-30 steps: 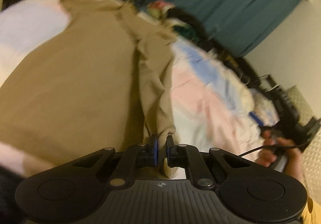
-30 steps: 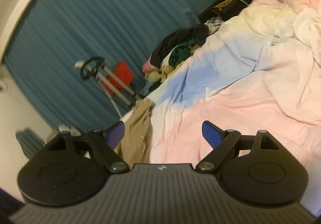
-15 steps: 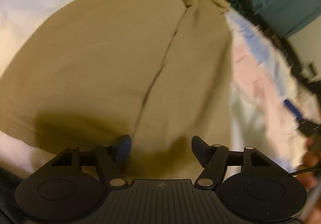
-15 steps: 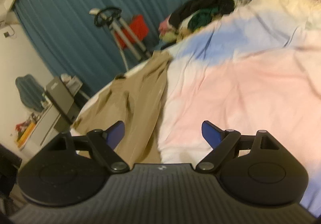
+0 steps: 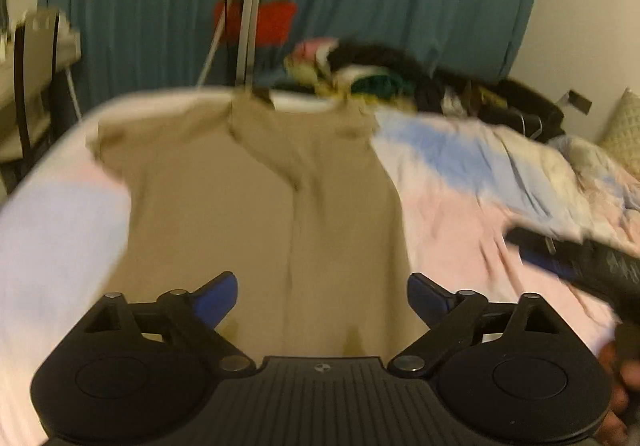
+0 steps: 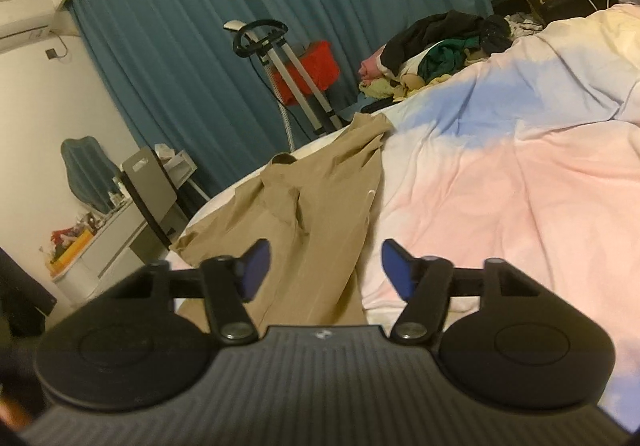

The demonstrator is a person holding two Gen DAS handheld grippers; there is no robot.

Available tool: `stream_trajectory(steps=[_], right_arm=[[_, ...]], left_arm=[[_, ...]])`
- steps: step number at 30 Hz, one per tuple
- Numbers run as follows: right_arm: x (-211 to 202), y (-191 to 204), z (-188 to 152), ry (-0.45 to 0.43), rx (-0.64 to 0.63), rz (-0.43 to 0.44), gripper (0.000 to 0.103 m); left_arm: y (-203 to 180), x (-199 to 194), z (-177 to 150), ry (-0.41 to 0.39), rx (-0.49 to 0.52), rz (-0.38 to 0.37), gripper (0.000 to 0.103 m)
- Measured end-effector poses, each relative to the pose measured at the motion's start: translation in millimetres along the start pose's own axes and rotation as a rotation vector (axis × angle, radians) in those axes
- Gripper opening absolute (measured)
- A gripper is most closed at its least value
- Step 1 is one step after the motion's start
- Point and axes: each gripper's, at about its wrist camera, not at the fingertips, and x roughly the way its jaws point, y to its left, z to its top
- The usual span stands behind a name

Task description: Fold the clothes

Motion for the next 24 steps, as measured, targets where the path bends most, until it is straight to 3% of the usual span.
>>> stream_trajectory(steps=[5, 10, 13, 19, 21, 24], right_arm=[[45.7, 10.0, 6.2, 0.071, 0.005, 0.039, 0.051], [134.2, 30.2, 17.8, 0.165, 0.009, 0.114, 0.052], [201.1, 46.6, 28.0, 0.184, -0.006, 0.114, 0.052], [310.8, 74.9, 45.1, 0.175, -0.114, -0.013, 0.053], [337.4, 80.0, 42.8, 0.245, -0.110, -0.008, 0.053], [349.8, 95.6, 30.1, 0.252, -0.167, 0.019, 0.052]], left_arm=[[31.6, 29.5, -9.9, -0.008, -0.057, -0.023, 0.097], [65.0, 35.9, -17.4, -0.040, -0.071, 0.037, 0.098], [87.5, 45.3, -12.4, -0.052, -0.150, 0.019, 0.099], [138.3, 57.1, -11.0, -0.051, -0.331, -0.011, 0.099], [150.9, 56.7, -9.0, -0.068, -0.363, -0.023, 0.099], [160.9, 58.3, -6.9, -0.086, -0.361, -0.009, 0.099]])
